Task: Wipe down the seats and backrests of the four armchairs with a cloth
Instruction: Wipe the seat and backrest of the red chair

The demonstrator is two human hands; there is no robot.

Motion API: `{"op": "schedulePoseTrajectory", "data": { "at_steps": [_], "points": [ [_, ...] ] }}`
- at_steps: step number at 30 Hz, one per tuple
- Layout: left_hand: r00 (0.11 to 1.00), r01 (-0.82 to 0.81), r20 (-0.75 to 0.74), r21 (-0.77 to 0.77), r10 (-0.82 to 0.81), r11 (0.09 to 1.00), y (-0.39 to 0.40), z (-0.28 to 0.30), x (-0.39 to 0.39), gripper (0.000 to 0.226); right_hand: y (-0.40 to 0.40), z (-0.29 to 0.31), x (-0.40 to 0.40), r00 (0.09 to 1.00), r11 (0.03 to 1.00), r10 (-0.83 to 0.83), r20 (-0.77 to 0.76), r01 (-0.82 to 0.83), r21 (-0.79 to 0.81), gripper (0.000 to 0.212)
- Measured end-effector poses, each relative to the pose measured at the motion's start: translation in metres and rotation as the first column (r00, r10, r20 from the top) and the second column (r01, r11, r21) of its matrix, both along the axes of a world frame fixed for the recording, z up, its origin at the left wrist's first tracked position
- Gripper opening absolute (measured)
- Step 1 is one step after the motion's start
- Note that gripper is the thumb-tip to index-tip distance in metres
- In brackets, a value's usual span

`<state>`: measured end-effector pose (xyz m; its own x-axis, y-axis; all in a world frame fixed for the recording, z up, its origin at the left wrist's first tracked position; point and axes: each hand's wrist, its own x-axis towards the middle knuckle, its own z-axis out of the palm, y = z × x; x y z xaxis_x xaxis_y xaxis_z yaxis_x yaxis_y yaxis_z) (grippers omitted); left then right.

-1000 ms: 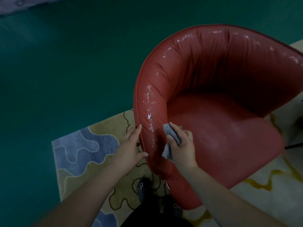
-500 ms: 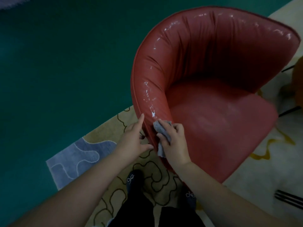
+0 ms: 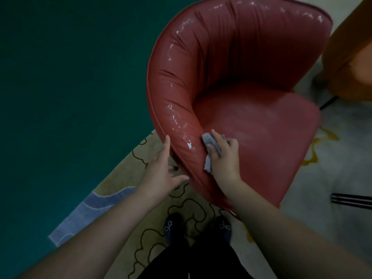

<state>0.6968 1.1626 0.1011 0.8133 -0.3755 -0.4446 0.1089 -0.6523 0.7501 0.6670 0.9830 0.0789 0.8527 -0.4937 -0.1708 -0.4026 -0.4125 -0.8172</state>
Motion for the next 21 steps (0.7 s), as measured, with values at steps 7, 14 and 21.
{"op": "schedulePoseTrajectory", "data": {
  "at_steps": [7, 14, 21],
  "points": [
    [0.998, -0.057, -0.036, -0.078, 0.054, 0.995, -0.002, -0.006, 0.004, 0.124, 0.01, -0.01, -0.008, 0.982, 0.99, 0.139, 0.128, -0.137, -0.024, 0.043],
    [0.995, -0.077, -0.074, -0.107, 0.07, 0.991, -0.004, 0.0, 0.014, 0.128, -0.007, -0.008, 0.019, 0.995, 0.99, -0.014, 0.103, -0.001, 0.143, 0.04],
    [0.978, -0.17, -0.141, -0.133, 0.151, 0.976, -0.004, 0.006, 0.027, 0.128, 0.011, -0.001, 0.026, 0.881, 0.915, 0.402, 0.249, -0.395, -0.082, 0.042]
  ]
}}
